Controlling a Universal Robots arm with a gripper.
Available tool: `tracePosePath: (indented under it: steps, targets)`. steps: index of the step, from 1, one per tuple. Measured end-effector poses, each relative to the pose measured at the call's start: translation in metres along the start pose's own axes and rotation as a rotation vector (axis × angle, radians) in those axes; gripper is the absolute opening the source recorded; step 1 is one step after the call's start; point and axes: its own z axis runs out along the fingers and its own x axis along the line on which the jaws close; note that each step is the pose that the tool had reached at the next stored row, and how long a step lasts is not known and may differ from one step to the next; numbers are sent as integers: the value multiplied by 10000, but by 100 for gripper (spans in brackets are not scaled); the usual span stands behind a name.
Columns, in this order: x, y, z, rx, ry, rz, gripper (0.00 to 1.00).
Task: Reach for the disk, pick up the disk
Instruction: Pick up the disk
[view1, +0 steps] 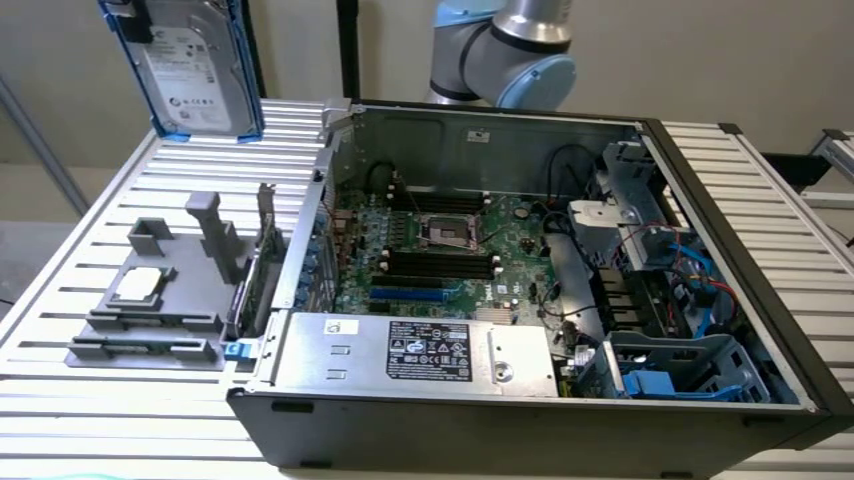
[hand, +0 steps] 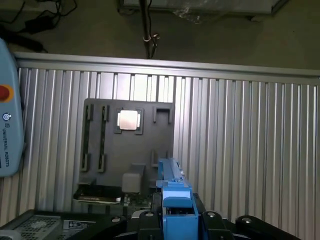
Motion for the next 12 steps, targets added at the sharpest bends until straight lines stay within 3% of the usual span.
tracePosePath:
  steps: [7, 12]
  targets:
    - [11, -306, -243, -100, -149, -4, 33]
    - [24, -532, -316, -113, -250, -10, 33]
